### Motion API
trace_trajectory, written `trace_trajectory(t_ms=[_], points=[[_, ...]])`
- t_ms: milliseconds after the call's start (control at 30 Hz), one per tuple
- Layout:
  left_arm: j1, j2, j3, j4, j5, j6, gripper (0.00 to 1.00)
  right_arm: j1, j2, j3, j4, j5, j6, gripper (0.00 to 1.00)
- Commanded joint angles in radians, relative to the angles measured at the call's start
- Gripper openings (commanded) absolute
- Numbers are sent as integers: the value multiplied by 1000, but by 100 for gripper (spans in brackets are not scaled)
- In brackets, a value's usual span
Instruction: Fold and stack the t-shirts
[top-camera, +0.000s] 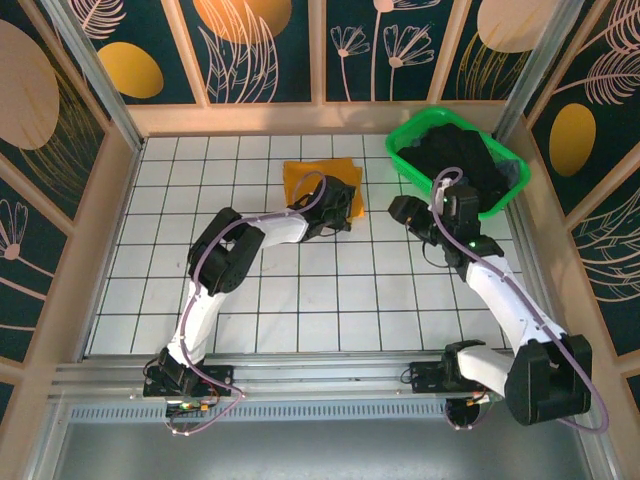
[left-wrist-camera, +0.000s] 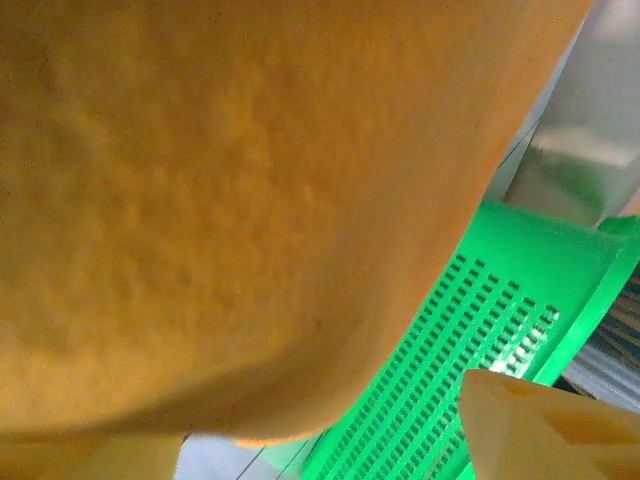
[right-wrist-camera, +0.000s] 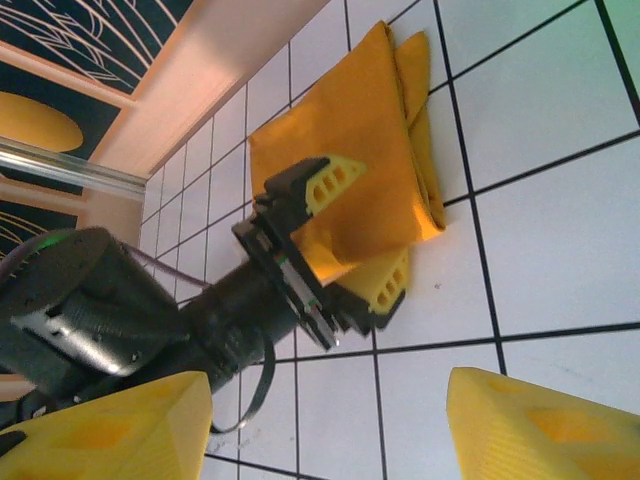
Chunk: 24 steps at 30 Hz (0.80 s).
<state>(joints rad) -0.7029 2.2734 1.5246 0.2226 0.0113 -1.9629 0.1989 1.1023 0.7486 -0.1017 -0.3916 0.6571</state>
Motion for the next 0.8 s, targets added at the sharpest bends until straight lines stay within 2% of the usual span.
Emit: trace_trajectory(t_ms=[0,67,100,167,200,333,433,600,767], points=[[6,53,20,-68,-87,-68,62,-9,-38,-25,-57,-6,-12,63],[17,72,29,-91,-114,-42,44,-14,-45,-21,-68,-6,-16,63],[24,82,30,-94,-114,-28,27,-15,-47,-16,-72,-5,-18,63],[43,79,2,-84,-115,-14,3,-17,-44,-6,-82,-1,-23,63],[56,64,-26,-65,-119,-5,0,-18,-42,-2,-84,0,-27,63],[140,-32,-175,30,-130,83,0,-23,-38,3,-81,0,-28,63],[248,-98,-268,109,-56,227,0,-23,-31,-1,-67,-3,-21,62],[458,-199,-357,109,105,589,0,-23,-6,-9,-23,-23,-9,62],[662,-249,-349,-54,248,973,0,-23,39,-8,40,-84,-11,62]])
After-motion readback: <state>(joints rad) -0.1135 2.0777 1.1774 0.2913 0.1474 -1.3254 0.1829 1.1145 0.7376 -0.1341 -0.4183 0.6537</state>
